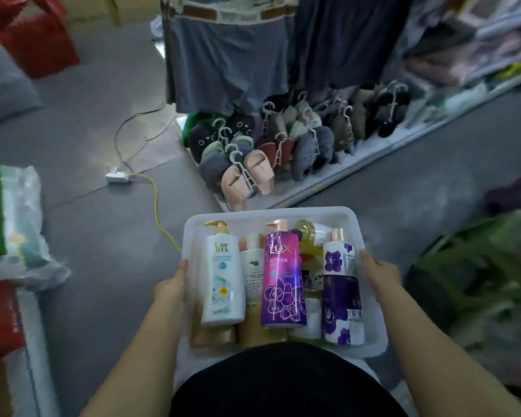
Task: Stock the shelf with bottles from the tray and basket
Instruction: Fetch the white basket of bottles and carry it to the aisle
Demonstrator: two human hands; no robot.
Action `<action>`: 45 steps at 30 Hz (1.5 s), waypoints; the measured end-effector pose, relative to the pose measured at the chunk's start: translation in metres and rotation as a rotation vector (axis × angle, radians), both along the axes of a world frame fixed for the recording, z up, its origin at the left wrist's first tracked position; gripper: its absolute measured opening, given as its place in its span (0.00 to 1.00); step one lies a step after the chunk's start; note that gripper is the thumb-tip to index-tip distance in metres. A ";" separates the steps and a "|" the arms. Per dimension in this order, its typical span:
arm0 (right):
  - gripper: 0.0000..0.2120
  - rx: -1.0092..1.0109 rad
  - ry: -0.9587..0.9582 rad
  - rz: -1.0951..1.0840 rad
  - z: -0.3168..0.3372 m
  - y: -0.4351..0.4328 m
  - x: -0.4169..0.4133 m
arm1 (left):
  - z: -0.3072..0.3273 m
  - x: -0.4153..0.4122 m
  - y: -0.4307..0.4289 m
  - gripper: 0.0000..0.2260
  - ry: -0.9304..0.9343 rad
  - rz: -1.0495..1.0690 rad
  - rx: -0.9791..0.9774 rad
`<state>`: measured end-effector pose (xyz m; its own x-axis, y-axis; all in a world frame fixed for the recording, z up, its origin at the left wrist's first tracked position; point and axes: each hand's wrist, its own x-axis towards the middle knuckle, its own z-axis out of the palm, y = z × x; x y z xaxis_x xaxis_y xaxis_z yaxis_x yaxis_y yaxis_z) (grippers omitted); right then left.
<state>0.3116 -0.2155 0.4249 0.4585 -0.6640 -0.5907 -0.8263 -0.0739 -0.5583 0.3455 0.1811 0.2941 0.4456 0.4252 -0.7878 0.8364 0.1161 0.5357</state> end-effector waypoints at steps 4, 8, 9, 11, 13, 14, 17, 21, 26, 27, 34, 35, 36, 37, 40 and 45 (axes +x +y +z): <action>0.28 0.035 0.069 -0.196 -0.009 -0.057 -0.028 | 0.022 0.026 -0.075 0.42 0.024 -0.164 -0.001; 0.30 0.072 0.078 -0.304 -0.017 -0.122 -0.036 | -0.010 0.056 -0.138 0.53 0.110 -0.298 0.034; 0.31 0.086 0.068 -0.337 -0.018 -0.140 -0.033 | 0.003 0.060 -0.160 0.52 0.101 -0.312 0.049; 0.32 0.113 0.049 -0.376 -0.016 -0.179 -0.025 | 0.024 0.071 -0.205 0.44 0.076 -0.334 0.051; 0.33 0.110 0.031 -0.403 -0.015 -0.217 -0.016 | 0.030 0.082 -0.243 0.42 0.097 -0.345 0.035; 0.32 0.120 0.022 -0.434 -0.011 -0.233 -0.011 | 0.031 0.088 -0.261 0.43 0.110 -0.348 0.019; 0.31 0.122 0.006 -0.513 -0.007 -0.273 0.000 | 0.011 0.125 -0.301 0.44 0.039 -0.371 0.001; 0.33 0.159 -0.001 -0.581 -0.008 -0.315 0.016 | 0.062 0.162 -0.374 0.33 -0.090 -0.351 0.008; 0.34 0.171 0.011 -0.645 -0.015 -0.361 0.050 | 0.051 0.220 -0.422 0.35 0.000 -0.408 -0.037; 0.33 0.172 0.001 -0.653 -0.017 -0.370 0.061 | 0.036 0.237 -0.428 0.38 -0.004 -0.422 -0.073; 0.34 0.170 0.033 -0.763 -0.016 -0.424 0.138 | 0.063 0.365 -0.535 0.32 0.002 -0.666 -0.172; 0.34 0.178 0.045 -0.786 -0.020 -0.432 0.143 | 0.047 0.387 -0.544 0.40 -0.013 -0.679 -0.162; 0.33 0.170 0.044 -0.793 -0.020 -0.440 0.151 | 0.012 0.414 -0.546 0.45 -0.004 -0.705 -0.138; 0.32 0.160 0.037 -0.794 -0.021 -0.448 0.159 | -0.026 0.437 -0.548 0.47 0.014 -0.734 -0.135; 0.32 0.147 0.012 -0.828 -0.013 -0.477 0.185 | -0.056 0.482 -0.579 0.49 0.119 -0.800 -0.093; 0.34 0.165 0.011 -0.876 -0.029 -0.546 0.215 | 0.016 0.513 -0.685 0.41 0.071 -0.893 -0.093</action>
<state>0.5268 -0.7611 0.3955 -0.1798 -0.6799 -0.7110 -0.5539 0.6672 -0.4980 0.8589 -0.5040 0.3099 0.5285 -0.1231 -0.8400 0.6664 -0.5528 0.5003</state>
